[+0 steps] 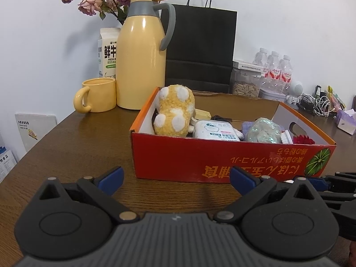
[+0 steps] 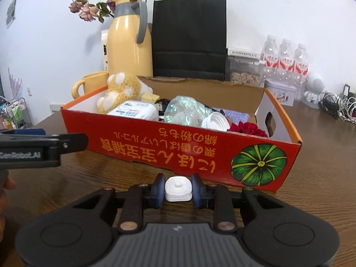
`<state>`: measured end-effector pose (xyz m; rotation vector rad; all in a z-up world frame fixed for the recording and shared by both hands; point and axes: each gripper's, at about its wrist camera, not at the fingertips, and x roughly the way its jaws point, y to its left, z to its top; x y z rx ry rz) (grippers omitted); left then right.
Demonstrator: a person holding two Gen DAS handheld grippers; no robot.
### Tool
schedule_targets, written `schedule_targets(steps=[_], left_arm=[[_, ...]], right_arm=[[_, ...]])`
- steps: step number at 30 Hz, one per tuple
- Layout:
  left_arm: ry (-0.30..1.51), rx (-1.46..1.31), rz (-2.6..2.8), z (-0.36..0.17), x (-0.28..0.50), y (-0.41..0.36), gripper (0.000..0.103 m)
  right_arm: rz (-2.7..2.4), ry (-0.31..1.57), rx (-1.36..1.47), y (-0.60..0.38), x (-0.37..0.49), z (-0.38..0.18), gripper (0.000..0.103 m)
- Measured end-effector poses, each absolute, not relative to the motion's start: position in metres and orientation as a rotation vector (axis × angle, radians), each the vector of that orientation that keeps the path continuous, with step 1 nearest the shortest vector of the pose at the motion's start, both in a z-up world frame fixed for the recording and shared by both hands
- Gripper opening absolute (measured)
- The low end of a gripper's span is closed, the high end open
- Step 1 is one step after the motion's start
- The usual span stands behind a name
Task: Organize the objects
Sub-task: 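Carry the white cap into the box and open the right gripper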
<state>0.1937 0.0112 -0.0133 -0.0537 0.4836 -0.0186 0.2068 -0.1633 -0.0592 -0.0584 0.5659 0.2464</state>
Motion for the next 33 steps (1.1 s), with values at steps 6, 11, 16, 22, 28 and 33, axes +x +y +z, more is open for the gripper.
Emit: schedule_targets(steps=[6,11,16,22,28,33], left_arm=[[0.426,-0.040,-0.038,-0.001,0.189,0.003,0.103],[0.374,-0.062,-0.058,0.023,0.196,-0.004,0.103],[0.333,-0.083,-0.048,0.043,0.213,-0.014,0.103],[0.301,-0.114,-0.019,0.055,0.238,-0.020,0.103],[0.309,-0.137,0.008,0.051,0.261,-0.018,0.103],[0.332,-0.130,0.025,0.043,0.271,-0.015,0.103]], right_arm=[[0.257,0.469,-0.065,-0.164,0.193,-0.046,0.025],[0.260,0.391,-0.049,-0.172,0.194,-0.021,0.025],[0.248,0.331,-0.040,-0.178,0.211,0.002,0.025],[0.229,0.295,-0.022,-0.185,0.237,0.014,0.025],[0.226,0.308,-0.028,-0.181,0.266,0.011,0.025],[0.222,0.344,-0.026,-0.182,0.280,0.000,0.025]])
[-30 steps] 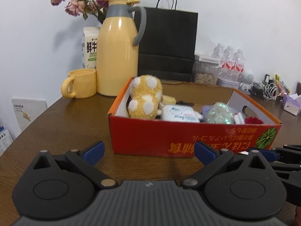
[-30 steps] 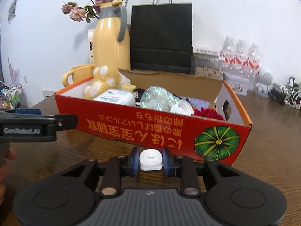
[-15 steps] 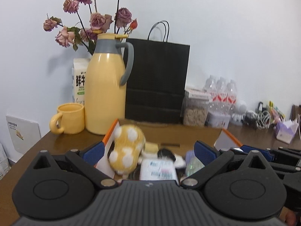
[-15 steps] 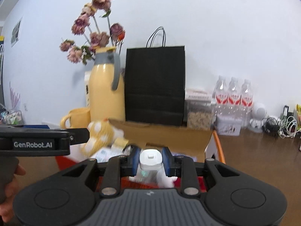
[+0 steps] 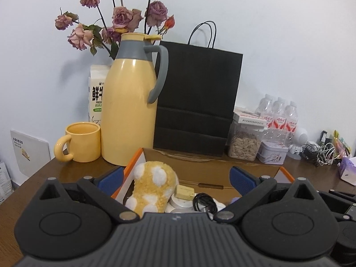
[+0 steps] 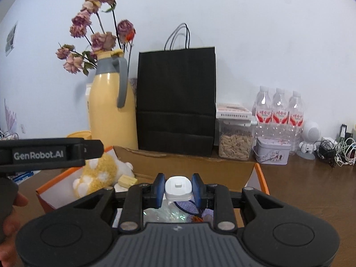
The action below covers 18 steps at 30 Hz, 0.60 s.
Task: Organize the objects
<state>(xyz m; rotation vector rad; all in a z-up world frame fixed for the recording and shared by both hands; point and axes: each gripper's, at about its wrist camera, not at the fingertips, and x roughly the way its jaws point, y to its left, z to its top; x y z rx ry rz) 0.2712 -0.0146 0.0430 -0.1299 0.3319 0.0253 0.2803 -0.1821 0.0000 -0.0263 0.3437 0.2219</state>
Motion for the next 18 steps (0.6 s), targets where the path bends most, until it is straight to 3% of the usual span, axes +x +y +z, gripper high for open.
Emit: schedule_targets(steps=[3,5,6,7,9,11,18], left_arm=[[0.333,-0.132,0.037,0.042,0.272,-0.012,0.103],[0.330,-0.136,0.045,0.043,0.271,-0.010,0.103],[0.327,-0.135,0.048,0.044,0.270,-0.009,0.103],[0.322,-0.133,0.050,0.045,0.268,-0.009,0.103],[0.314,-0.128,0.051,0.047,0.265,-0.009,0.103],[0.303,-0.118,0.051,0.051,0.261,-0.010,0.103],[0.289,-0.093,0.023,0.063,0.242,-0.010,0.103]], right_arm=[[0.217,0.375,-0.016,-0.185,0.286,-0.005,0.029],[0.199,0.389,-0.008,-0.187,0.288,-0.007,0.059],[0.190,0.392,-0.007,-0.187,0.288,-0.007,0.084],[0.187,0.389,-0.001,-0.188,0.288,-0.007,0.094],[0.193,0.379,0.008,-0.190,0.285,-0.005,0.095],[0.197,0.379,0.011,-0.192,0.283,-0.002,0.103],[0.176,0.366,0.012,-0.195,0.268,0.011,0.103]])
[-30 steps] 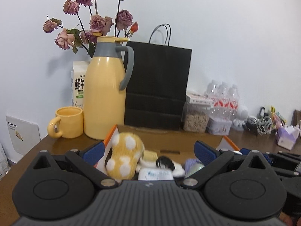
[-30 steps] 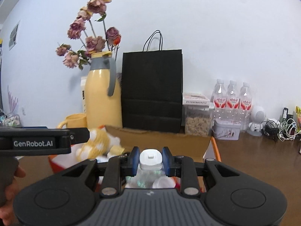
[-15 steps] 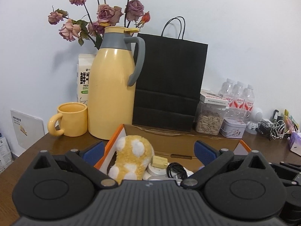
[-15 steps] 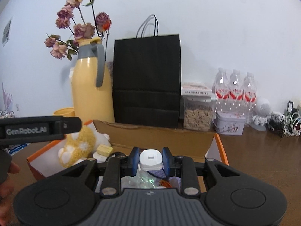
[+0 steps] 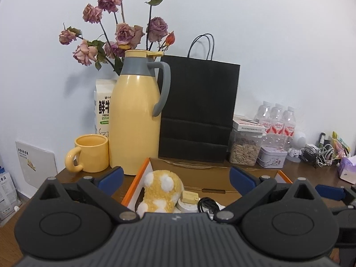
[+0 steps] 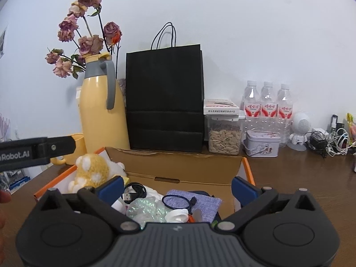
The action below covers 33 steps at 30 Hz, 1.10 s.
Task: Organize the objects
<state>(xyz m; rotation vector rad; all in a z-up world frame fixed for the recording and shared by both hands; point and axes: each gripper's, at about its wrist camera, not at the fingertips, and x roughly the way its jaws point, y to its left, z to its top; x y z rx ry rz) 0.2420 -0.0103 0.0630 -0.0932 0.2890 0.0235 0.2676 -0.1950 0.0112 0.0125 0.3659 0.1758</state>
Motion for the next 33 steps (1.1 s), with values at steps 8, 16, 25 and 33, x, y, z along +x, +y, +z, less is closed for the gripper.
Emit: schedule_targets(steps=[8,16,25,33], left_arm=[[0.294,-0.077,-0.026,0.074,0.201,-0.006,0.103],[0.317,-0.021,-0.021,0.071,0.148,-0.002,0.103],[0.418,-0.016,0.006,0.047,0.105,0.006,0.103],[0.502,-0.024,0.012,0.022,0.090,0.014,0.103]], right_arm=[[0.197,0.331,0.005,-0.198,0.226,0.031,0.103],[0.207,0.340,0.000,-0.199,0.170,0.035,0.103],[0.189,0.427,0.001,-0.198,0.121,0.019,0.103],[0.184,0.500,0.021,-0.200,0.105,-0.004,0.103]])
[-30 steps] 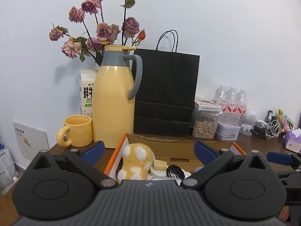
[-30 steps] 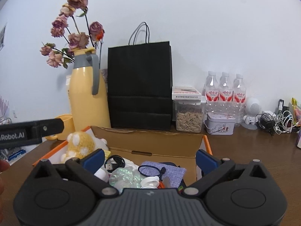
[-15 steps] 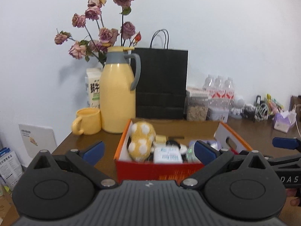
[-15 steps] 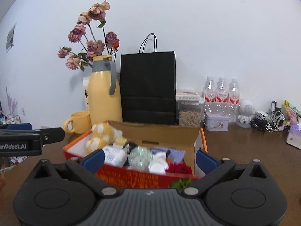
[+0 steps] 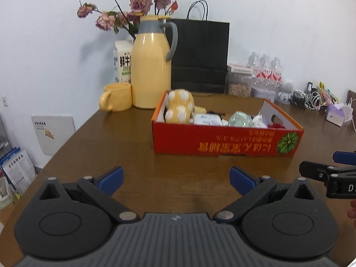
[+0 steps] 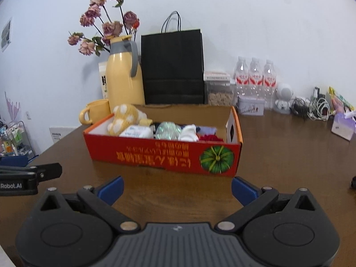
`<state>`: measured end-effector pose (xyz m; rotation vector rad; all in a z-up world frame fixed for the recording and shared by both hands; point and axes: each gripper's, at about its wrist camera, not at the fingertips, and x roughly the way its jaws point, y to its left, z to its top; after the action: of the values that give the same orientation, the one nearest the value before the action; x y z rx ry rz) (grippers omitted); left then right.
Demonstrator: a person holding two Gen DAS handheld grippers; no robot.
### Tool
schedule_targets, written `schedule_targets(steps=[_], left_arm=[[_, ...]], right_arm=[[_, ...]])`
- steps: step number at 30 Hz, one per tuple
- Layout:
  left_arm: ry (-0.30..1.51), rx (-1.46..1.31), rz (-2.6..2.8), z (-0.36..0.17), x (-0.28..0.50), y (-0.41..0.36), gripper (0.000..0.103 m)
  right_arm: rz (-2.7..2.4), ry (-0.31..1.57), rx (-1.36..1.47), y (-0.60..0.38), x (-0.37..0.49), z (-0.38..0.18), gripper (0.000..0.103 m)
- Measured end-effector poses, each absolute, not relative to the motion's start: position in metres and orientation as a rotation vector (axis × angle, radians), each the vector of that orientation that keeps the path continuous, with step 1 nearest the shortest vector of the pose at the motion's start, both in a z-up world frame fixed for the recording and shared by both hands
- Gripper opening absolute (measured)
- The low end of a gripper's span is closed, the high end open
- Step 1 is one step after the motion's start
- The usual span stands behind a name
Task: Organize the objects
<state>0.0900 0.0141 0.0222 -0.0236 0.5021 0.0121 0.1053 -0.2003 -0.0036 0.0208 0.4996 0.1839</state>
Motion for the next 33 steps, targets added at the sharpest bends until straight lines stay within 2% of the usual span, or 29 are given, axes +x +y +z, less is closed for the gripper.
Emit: schedule_targets(steps=[33], left_arm=[[0.514,-0.020,0.024,0.0189,0.0845,0.0107,0.103]], right_arm=[[0.176,0.516,0.028,-0.2016,0.1019,-0.0087,0.103]])
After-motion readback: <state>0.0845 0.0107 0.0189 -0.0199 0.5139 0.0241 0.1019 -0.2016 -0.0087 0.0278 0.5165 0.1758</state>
